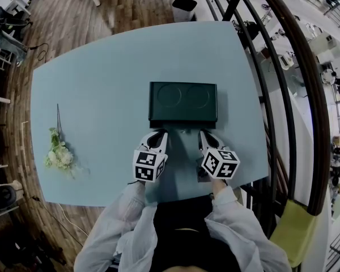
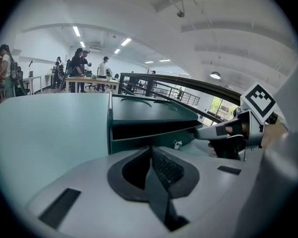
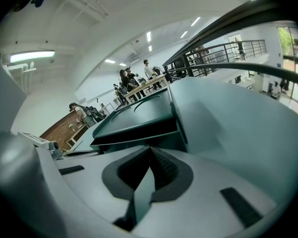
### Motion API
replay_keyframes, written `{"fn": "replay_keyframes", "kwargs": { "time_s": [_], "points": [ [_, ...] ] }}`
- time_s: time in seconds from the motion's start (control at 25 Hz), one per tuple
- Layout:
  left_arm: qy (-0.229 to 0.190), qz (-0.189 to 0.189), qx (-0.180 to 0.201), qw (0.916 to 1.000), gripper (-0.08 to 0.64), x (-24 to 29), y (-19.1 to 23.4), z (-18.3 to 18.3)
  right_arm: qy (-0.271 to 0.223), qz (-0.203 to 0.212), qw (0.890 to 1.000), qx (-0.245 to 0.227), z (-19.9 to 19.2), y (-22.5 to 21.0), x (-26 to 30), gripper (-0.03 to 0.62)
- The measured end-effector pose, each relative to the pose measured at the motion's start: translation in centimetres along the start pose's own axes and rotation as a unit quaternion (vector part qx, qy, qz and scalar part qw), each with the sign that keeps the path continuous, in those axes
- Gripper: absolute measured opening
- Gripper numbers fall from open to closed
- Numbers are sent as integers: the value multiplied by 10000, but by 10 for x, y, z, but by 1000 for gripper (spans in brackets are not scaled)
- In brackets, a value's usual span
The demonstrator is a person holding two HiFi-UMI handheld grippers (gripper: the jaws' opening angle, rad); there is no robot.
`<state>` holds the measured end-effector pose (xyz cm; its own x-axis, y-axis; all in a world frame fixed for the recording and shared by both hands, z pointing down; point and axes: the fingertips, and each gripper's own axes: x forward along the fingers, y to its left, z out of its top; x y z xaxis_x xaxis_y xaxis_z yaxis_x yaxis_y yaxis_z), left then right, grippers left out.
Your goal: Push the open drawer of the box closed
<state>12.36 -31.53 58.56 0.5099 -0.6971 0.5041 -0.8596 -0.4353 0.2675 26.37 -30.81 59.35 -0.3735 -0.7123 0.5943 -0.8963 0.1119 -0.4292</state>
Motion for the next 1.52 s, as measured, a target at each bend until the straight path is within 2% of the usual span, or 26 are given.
{"fn": "replay_keyframes", "kwargs": {
  "time_s": [0.56, 1.52],
  "points": [
    [-100, 46, -114, 9999, 27, 6, 3, 8, -122, -61, 9999, 95, 8, 1, 6, 8],
    [-111, 10, -50, 9999, 27, 15, 10, 19, -256, -48, 9995, 187, 21, 3, 15, 8]
  ]
}}
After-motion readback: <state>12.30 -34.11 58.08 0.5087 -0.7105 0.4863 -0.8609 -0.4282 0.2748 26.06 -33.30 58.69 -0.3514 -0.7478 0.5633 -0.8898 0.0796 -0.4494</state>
